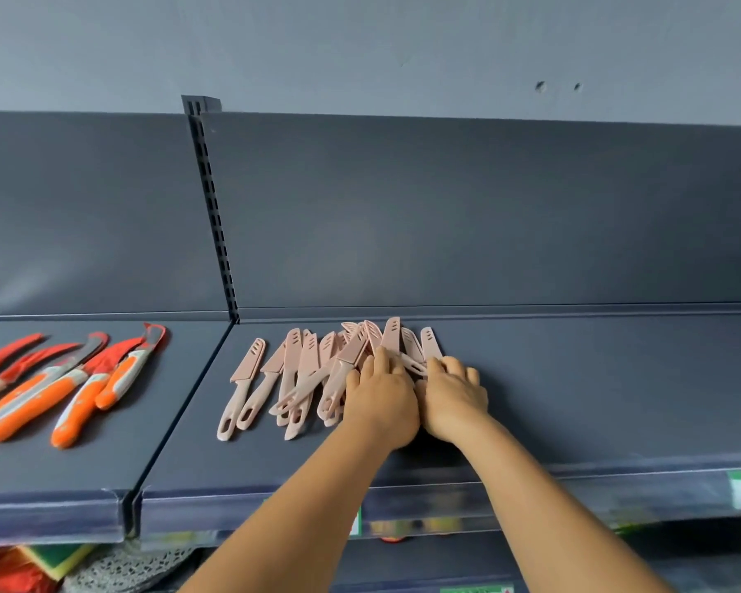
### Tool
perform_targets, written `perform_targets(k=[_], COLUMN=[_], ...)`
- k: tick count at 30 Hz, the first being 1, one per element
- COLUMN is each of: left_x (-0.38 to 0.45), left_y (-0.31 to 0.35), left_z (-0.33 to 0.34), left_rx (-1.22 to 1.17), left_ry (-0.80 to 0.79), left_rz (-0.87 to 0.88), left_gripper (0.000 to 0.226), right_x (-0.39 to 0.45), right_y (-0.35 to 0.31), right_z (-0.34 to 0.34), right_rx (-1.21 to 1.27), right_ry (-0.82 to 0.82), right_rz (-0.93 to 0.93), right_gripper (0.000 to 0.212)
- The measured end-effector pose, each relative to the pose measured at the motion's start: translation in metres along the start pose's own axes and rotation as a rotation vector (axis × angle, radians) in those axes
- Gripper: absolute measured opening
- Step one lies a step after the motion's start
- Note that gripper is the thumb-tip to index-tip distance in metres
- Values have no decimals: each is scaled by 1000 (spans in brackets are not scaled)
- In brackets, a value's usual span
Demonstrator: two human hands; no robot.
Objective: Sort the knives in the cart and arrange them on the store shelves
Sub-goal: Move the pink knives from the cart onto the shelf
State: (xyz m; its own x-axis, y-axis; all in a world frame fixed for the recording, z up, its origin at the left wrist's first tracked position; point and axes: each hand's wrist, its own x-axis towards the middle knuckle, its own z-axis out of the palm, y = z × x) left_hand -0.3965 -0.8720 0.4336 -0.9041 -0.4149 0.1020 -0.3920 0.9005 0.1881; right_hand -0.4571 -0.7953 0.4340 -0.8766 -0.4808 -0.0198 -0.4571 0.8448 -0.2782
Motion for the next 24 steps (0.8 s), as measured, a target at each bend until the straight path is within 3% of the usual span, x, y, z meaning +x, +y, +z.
perform_targets(k=[6,11,17,24], left_x=[-6,-25,-53,-104], left_y=[2,13,33,55], left_z=[-4,-16,-9,17], left_rx=[-44,-86,-181,-260], left_ry=[92,319,549,359], left_rz=[9,136,298,535], left_gripper=[59,62,40,46], right_x=[-8,-38,-88,-165], right_y=[6,17,37,66], right_z=[-7,-23,-31,-3], right_rx=[129,213,241,198], right_ry=[54,362,512,525], right_rz=[-38,-125,-51,200], right_gripper=[54,51,51,49])
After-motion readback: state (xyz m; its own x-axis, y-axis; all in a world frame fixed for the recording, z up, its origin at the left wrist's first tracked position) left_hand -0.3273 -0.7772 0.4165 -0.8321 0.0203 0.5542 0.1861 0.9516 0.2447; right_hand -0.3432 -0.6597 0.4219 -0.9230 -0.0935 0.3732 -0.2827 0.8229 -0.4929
